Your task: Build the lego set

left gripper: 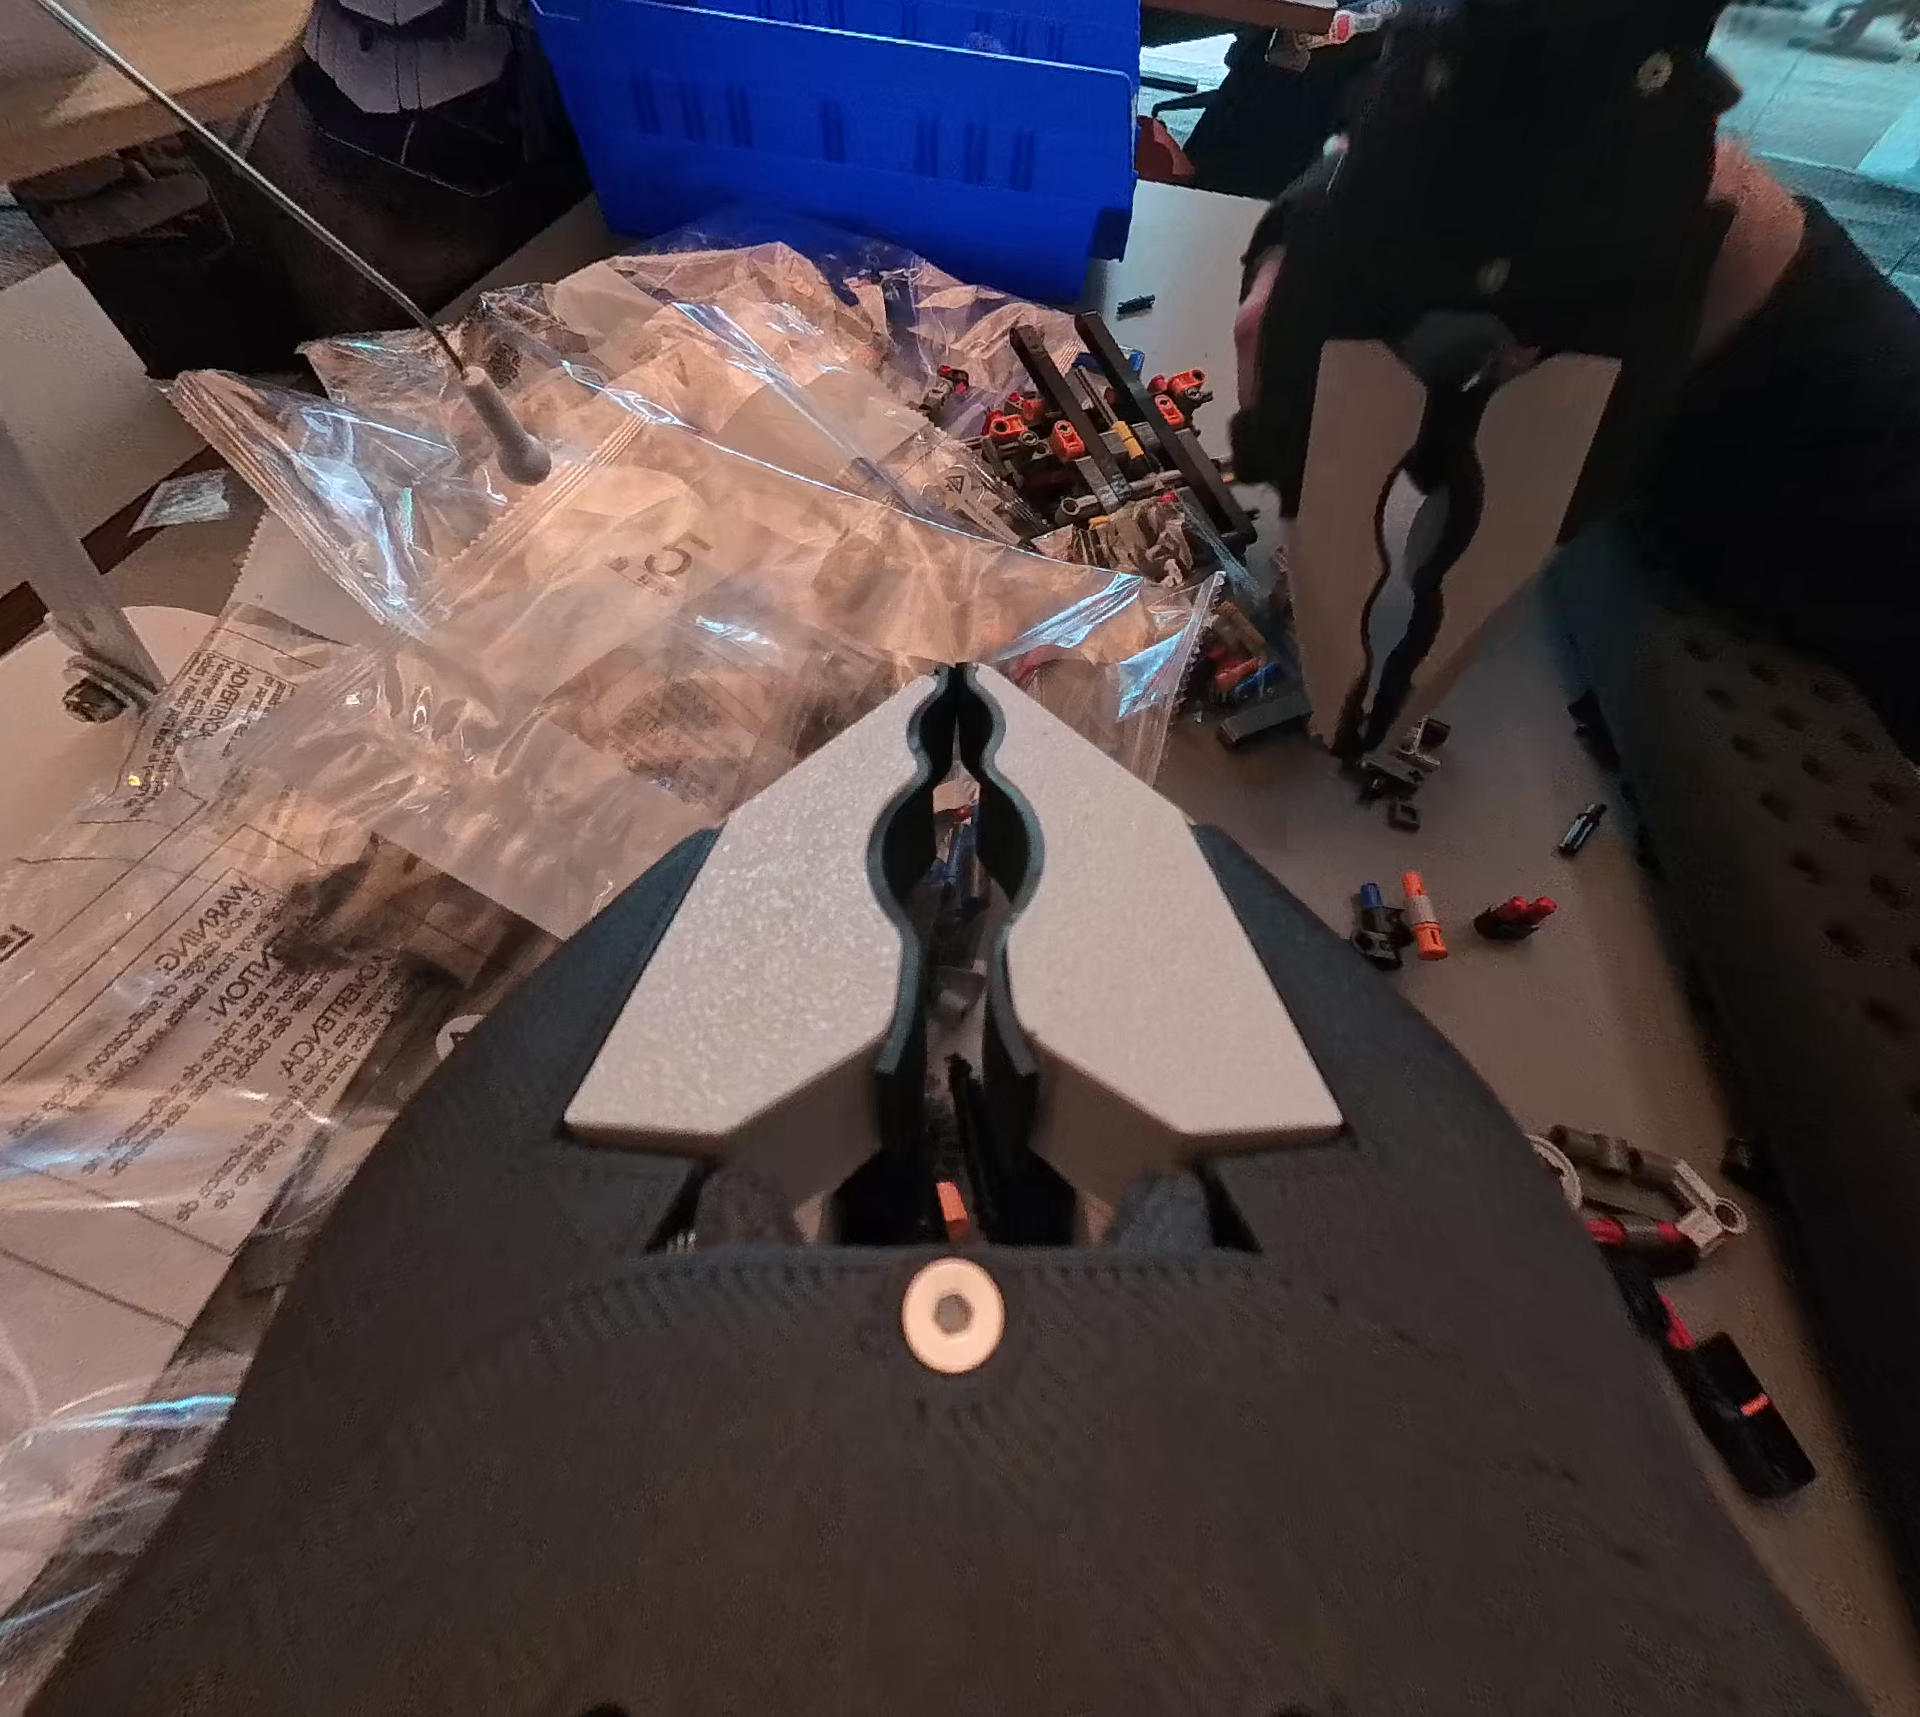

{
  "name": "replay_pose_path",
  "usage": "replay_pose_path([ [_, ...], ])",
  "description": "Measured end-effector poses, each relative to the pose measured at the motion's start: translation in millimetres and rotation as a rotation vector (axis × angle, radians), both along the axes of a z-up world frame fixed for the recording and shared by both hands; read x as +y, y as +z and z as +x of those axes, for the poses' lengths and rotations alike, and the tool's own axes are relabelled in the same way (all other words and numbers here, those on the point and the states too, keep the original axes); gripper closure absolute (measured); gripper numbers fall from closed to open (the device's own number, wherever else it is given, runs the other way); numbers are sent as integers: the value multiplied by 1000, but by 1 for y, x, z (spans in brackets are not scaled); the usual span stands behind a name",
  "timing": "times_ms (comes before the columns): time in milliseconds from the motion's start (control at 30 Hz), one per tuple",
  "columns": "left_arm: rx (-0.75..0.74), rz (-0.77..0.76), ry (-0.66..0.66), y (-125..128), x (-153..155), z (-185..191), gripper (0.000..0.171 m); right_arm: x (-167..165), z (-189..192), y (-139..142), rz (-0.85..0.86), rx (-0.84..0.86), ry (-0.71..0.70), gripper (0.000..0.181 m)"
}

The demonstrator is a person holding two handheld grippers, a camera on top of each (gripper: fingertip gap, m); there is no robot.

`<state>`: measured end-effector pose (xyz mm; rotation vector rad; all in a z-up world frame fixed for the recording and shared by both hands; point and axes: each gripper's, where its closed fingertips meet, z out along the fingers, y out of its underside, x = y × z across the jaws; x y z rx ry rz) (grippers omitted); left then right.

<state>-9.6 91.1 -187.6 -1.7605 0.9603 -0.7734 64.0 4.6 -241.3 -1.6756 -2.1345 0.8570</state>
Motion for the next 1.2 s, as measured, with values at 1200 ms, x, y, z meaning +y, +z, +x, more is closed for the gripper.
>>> replay_pose_path([
  [1200,-5,-9,-3,-3,4,1,171,-29,27,-10,36,-177,-63,155],
])
